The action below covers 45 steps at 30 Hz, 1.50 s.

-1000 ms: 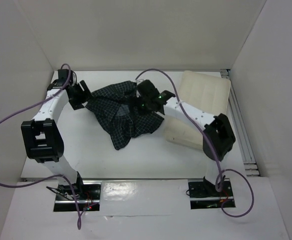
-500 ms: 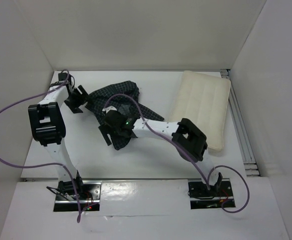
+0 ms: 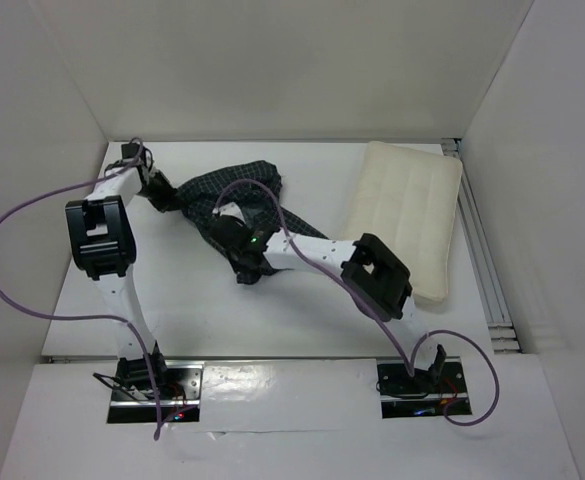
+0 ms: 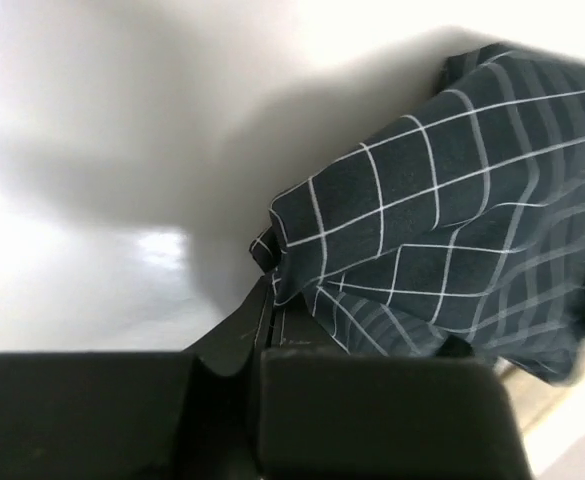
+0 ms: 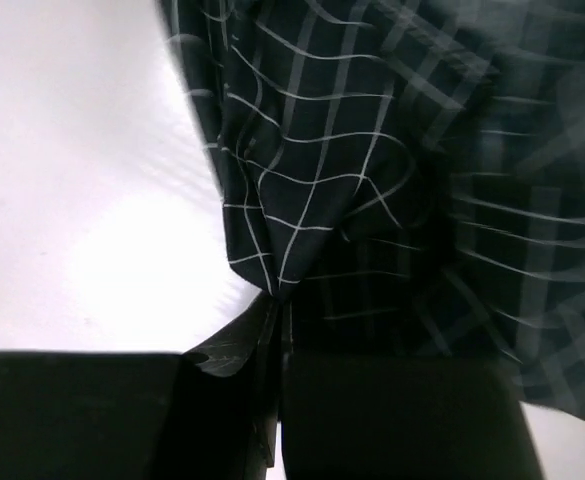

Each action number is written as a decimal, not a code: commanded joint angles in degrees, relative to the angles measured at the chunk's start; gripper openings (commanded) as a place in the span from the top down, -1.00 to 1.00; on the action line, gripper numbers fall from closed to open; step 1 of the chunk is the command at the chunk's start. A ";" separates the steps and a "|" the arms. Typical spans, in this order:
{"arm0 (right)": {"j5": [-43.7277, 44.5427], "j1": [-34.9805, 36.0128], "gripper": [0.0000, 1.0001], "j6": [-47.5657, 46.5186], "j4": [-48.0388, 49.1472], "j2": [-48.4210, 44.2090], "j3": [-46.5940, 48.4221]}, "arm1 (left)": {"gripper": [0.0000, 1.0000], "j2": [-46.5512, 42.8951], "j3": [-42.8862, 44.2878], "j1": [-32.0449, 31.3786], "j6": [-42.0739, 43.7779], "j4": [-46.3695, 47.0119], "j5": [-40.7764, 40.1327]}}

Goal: Put the pillow into the pillowcase

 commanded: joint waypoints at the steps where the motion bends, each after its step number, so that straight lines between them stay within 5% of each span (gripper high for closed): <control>1: 7.26 -4.16 1.00 -3.32 -2.62 -10.77 3.27 | 1.00 0.49 6.67 -0.15 -0.98 2.30 5.37; 8: 15.97 -16.63 1.00 -17.12 -1.84 -20.36 14.96 | 1.00 -3.54 26.87 -0.15 -2.38 2.83 14.51; 13: 13.88 -17.98 1.00 -23.46 7.91 -30.38 10.49 | 1.00 -9.60 36.13 -0.15 0.33 2.83 14.79; 19: -1.48 -17.28 1.00 -21.97 9.95 -40.24 -2.43 | 1.00 -20.77 21.85 1.52 6.22 2.49 12.86; 24: -7.05 -8.95 1.00 -17.14 9.16 -45.24 -18.59 | 1.00 -30.17 3.47 1.52 9.83 -0.85 2.85; 27: -7.06 -3.41 1.00 -12.66 8.45 -45.78 -28.87 | -0.08 -32.73 -5.69 1.52 9.83 -6.63 -5.58; 28: -7.06 -2.26 0.94 -10.48 6.89 -45.78 -30.64 | -0.54 -32.73 -6.84 1.52 9.31 -8.14 -9.35; 29: -7.84 -1.20 0.64 -9.67 5.65 -44.91 -31.87 | -0.71 -32.73 -7.37 1.52 9.83 -9.72 -11.56; 30: -7.85 -0.49 0.06 -8.88 4.08 -44.21 -32.58 | -0.76 -31.60 -6.42 1.52 9.83 -11.22 -13.58; 31: -7.85 0.12 -0.14 -7.74 1.28 -43.50 -32.59 | -0.78 -31.59 -5.28 1.52 10.36 -13.84 -16.48; 34: -1.54 0.13 -0.19 -7.03 -0.94 -45.24 -32.59 | -0.76 -32.46 -2.63 1.52 10.36 -14.57 -14.50; 36: 1.55 -1.88 -0.19 -7.03 -1.65 -45.96 -30.85 | -0.56 -32.99 -2.10 0.39 10.97 -12.30 -12.74; 40: 1.55 -14.24 -0.12 -3.61 -5.51 -46.05 -26.80 | -0.34 -29.14 -1.49 -6.36 11.50 -11.41 -9.83; 45: -0.20 -25.70 -0.75 4.20 -10.97 -39.55 -25.73 | -0.42 -19.48 0.96 -18.41 10.19 -12.19 -14.65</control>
